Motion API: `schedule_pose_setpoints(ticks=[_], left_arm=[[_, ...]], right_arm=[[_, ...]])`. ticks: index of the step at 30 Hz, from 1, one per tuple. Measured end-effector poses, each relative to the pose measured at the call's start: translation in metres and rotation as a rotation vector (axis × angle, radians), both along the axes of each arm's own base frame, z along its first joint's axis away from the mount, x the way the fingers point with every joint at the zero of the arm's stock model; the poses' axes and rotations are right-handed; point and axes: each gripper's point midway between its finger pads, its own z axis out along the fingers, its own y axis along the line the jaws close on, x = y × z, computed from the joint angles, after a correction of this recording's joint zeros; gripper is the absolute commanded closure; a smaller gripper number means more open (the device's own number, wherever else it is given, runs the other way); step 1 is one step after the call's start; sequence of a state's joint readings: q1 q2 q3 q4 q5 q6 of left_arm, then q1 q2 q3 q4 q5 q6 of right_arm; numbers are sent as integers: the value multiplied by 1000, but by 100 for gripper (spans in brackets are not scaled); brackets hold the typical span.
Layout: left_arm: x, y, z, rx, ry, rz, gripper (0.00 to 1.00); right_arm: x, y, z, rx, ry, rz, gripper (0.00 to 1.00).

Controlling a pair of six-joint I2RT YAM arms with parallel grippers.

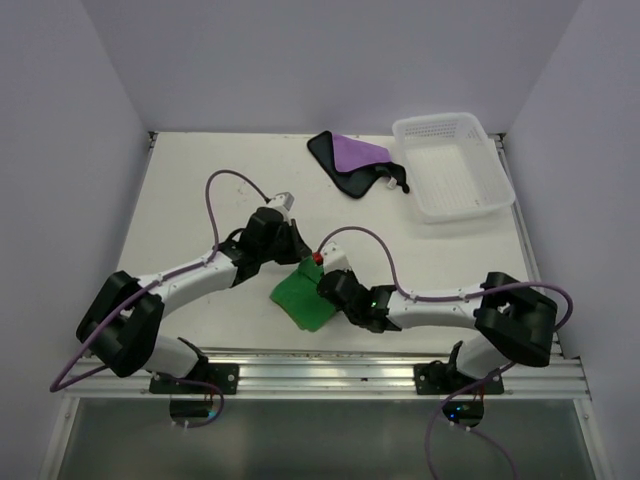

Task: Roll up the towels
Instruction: Roll the towel

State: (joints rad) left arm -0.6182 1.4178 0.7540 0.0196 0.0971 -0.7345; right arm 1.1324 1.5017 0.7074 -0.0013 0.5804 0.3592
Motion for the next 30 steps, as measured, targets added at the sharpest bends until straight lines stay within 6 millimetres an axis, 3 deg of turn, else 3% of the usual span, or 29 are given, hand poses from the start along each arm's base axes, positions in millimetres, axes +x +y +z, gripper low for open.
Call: schedule_pose_setpoints(ticks=[10,19,30], left_arm=[[0,-1,0,1,-6,-15,100],[-27,8,-36,3,61,-45,100],[-31,5,-39,-30,34,-53,100]], right_arm=[[-9,12,-3,-285,-192,-24,100],[-24,30,-3,-481,-311,7,100],[-30,37,-6,-587,-362,39,97]])
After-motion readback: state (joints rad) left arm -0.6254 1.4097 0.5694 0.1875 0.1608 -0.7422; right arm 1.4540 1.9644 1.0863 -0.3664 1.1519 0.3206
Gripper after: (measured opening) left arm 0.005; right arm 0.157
